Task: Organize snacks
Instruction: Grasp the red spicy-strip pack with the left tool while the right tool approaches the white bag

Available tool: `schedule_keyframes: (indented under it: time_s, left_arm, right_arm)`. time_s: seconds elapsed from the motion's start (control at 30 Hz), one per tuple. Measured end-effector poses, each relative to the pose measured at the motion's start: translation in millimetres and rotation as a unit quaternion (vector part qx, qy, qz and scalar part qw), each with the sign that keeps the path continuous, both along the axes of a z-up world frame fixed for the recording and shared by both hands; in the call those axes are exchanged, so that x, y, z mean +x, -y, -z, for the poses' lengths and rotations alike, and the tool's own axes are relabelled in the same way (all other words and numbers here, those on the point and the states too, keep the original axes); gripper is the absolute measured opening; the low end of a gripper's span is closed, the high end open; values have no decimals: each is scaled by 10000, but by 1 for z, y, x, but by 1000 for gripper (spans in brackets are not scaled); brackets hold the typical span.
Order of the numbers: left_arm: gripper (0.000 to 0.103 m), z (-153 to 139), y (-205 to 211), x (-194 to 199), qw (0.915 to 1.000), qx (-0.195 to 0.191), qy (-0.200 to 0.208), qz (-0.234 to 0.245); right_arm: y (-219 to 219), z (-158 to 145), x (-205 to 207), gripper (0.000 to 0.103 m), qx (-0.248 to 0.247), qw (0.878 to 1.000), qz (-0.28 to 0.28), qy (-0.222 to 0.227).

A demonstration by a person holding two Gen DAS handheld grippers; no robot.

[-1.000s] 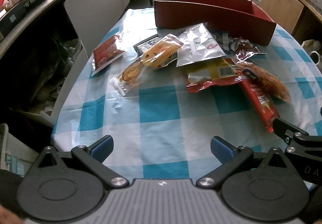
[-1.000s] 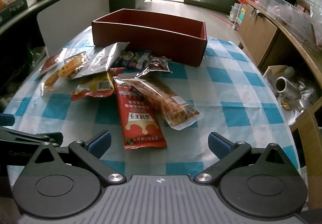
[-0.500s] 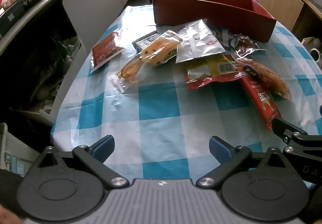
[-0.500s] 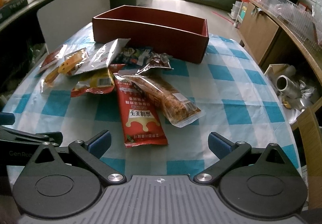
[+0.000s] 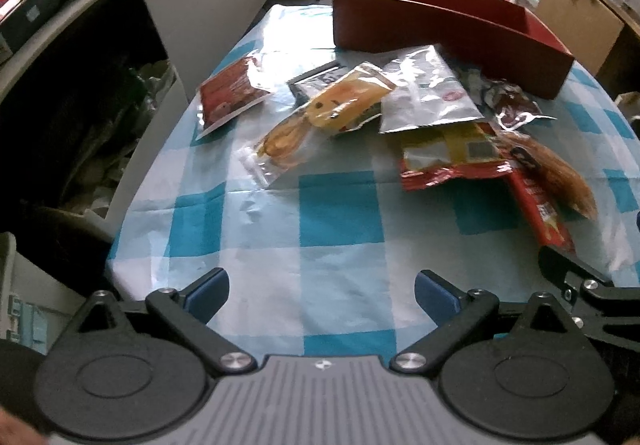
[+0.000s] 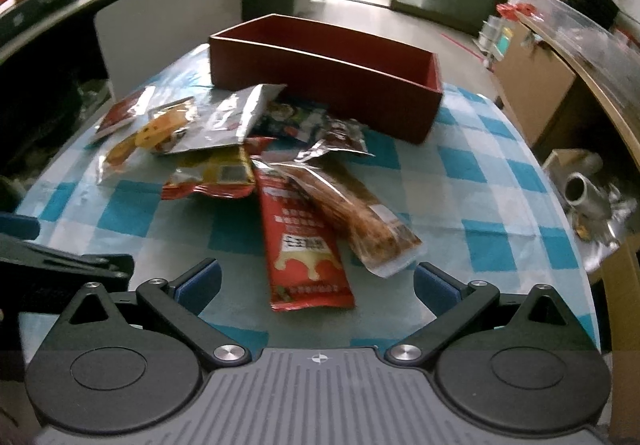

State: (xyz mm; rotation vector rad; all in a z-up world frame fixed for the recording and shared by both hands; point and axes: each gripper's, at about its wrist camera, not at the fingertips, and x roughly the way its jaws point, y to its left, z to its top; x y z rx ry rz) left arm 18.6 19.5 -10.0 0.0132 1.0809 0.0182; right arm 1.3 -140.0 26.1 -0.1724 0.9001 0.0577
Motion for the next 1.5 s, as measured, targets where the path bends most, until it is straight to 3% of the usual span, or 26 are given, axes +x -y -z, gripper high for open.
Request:
schedule_keyframes:
  time_s: [0.23, 0.47, 0.6, 0.77, 0.93, 1.03, 1.17, 1.23, 1.3, 1.5]
  left_arm:
    - [95, -13, -24, 24, 9991, -293, 104, -283]
    - [95, -16, -69, 93, 9950, -396, 104, -909]
    - [95, -7, -84, 132, 9920, -518, -20, -1147]
    - [95, 13, -92, 174, 9895, -398, -234, -1373]
    - [98, 31, -99, 194, 9852, -510, -454, -1575]
    - [99, 36, -103, 201, 9821, -779, -493, -1642]
    - [90, 35, -92, 199, 9853, -749, -360, -1491]
    - [77, 31, -86, 194, 9875, -727, -265, -1373]
    - [70, 27, -80, 188, 9893, -711, -201, -1260]
    - [62, 19, -56, 165, 9972, -308, -43, -686]
  right_arm:
    - [-9, -9, 18, 103, 74, 9995, -289, 97]
    - [-14, -16, 44, 103, 64, 9986, -488, 197]
    - [-13, -19, 63, 103, 116, 9979, -607, 184]
    - [-12, -16, 88, 103, 84, 9973, -714, 117]
    - [-10, -11, 98, 103, 213, 9969, -761, -53]
    - [-11, -6, 99, 103, 240, 9962, -817, -173]
    - [-9, -5, 100, 103, 264, 9963, -789, -219]
    - [-7, -5, 101, 103, 257, 9964, -771, -222]
    - [-5, -4, 101, 103, 229, 9967, -734, -241]
    - [1, -4, 101, 103, 178, 9971, -704, -208]
